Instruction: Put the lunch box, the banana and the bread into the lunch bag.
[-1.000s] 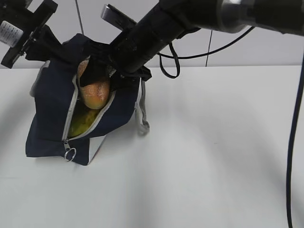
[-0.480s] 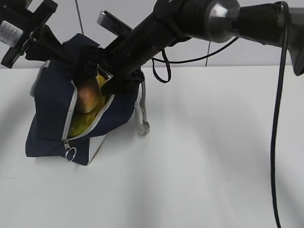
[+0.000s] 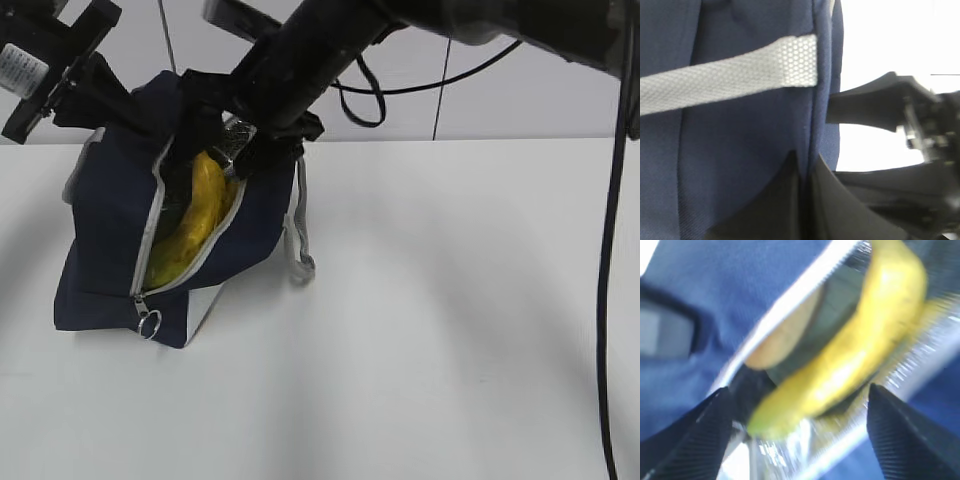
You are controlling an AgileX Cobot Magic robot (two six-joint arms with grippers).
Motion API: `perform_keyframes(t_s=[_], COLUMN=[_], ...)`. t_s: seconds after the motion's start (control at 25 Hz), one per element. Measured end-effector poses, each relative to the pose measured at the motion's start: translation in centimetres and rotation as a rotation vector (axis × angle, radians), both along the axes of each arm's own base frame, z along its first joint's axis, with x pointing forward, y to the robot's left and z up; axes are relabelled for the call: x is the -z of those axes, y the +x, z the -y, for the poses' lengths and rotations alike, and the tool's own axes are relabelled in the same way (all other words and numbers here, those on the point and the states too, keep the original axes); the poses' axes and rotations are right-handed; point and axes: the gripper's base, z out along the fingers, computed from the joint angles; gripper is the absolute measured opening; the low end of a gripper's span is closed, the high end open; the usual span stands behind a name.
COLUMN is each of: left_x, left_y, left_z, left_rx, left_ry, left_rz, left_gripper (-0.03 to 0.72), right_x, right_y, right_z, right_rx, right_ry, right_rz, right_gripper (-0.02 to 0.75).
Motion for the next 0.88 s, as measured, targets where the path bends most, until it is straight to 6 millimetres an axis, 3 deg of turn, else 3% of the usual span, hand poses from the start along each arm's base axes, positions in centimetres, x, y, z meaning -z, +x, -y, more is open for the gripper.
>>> perform_keyframes(t_s=[0.36,0.72,0.88], left_x=[0.0,0.0,0.0], left_y=[0.0,0.0,0.0], left_z=[0.0,0.0,0.0], left_rx=[0.000,0.002,0.003], left_ry=[0.000,0.001,0.001], left_rz=[0.000,0.002,0.003], left_gripper=[-0.003,-0.003,-0.003], right_x=[-4.3,-3.2,-2.0], right_y=[0.2,-2.1,-2.3], right_z=[2.6,4.9,6.0], right_rx=[0.063,0.076,0.090], right_ry=[-0.075,-0.194,-0.133], right_rz=[0.075,0.002,-0.056], right_gripper=[0.571,0.570,0.568])
